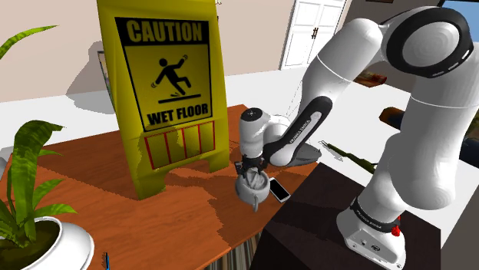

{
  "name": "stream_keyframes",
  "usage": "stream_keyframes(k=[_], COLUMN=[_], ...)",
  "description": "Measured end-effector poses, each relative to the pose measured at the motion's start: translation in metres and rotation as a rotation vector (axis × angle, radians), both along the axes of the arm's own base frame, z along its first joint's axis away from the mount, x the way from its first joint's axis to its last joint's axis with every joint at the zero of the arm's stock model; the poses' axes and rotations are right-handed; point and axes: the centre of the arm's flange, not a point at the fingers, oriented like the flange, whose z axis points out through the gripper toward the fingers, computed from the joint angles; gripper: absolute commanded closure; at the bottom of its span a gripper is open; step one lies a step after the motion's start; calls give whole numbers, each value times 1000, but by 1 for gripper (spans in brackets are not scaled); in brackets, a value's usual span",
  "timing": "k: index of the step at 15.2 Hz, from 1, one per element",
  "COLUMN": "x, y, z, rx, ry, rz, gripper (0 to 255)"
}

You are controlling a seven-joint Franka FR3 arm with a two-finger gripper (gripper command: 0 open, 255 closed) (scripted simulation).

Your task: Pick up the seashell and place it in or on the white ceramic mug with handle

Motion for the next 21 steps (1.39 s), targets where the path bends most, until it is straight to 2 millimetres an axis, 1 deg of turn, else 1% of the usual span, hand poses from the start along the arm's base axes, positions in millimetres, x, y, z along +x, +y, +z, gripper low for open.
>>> stream_keyframes(k=[4, 9, 17, 18, 20, 21], x=[0, 1, 0, -4, -15, -18], y=[-2, 0, -1, 1, 12, 15], z=[21, 47, 89, 95, 112, 113], rx=[0, 0, 0, 0, 1, 1], ry=[0, -1, -1, -1, -2, -2], rz=[0, 0, 0, 0, 0, 1], gripper=[255, 255, 255, 255, 255, 255])
